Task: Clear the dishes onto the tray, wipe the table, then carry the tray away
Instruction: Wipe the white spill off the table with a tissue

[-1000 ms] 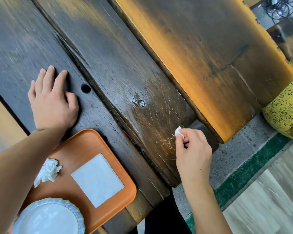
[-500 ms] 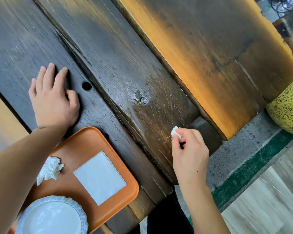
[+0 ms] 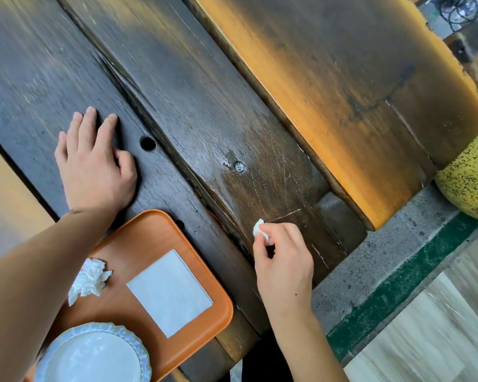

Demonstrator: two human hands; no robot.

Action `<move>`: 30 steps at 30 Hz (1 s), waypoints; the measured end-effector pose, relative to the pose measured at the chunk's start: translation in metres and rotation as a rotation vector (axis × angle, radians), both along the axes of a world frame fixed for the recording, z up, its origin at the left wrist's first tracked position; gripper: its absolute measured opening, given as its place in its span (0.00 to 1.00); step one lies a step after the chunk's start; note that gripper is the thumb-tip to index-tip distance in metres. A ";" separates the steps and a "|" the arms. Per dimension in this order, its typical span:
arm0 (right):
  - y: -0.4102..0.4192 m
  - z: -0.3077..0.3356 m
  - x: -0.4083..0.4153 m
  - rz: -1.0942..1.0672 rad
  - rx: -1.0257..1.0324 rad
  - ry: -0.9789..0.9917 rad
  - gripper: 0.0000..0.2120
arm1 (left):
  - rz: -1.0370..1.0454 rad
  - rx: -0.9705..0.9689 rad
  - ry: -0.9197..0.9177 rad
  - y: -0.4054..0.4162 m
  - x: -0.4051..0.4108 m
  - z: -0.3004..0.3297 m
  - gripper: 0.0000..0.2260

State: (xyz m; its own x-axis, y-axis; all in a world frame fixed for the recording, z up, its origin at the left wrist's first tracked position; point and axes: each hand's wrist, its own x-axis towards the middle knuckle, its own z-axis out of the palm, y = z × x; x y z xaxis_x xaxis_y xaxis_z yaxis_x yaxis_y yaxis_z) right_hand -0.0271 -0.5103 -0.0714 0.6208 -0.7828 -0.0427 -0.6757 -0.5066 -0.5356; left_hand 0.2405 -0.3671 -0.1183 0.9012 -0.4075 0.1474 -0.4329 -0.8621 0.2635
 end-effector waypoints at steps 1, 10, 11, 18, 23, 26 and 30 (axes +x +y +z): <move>0.002 -0.001 0.001 0.011 0.015 -0.007 0.05 | -0.003 0.000 0.000 0.000 0.000 0.000 0.26; -0.052 0.019 -0.018 -0.476 0.296 -0.269 0.04 | 0.001 -0.001 0.002 0.000 0.001 0.000 0.26; -0.058 0.020 -0.018 -0.491 0.304 -0.271 0.04 | 0.000 0.000 0.003 0.000 0.002 0.000 0.26; -0.066 0.010 -0.009 -0.294 0.176 -0.145 0.08 | 0.000 -0.006 0.004 0.000 0.001 0.000 0.26; -0.067 0.004 -0.011 -0.294 0.132 -0.072 0.08 | -0.002 -0.006 0.001 0.001 0.001 -0.001 0.26; -0.064 0.003 -0.013 -0.246 0.114 -0.078 0.07 | -0.001 -0.006 0.000 0.001 0.001 -0.001 0.26; -0.059 0.003 -0.010 -0.133 0.074 -0.079 0.08 | -0.002 -0.002 -0.005 0.000 0.001 -0.001 0.26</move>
State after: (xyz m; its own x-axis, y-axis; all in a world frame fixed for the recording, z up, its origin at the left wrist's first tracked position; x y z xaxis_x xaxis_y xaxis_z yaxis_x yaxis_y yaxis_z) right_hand -0.0374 -0.5693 -0.0684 0.5158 -0.8547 -0.0583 -0.6884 -0.3730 -0.6220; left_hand 0.2413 -0.3666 -0.1191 0.8997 -0.4090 0.1523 -0.4358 -0.8608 0.2629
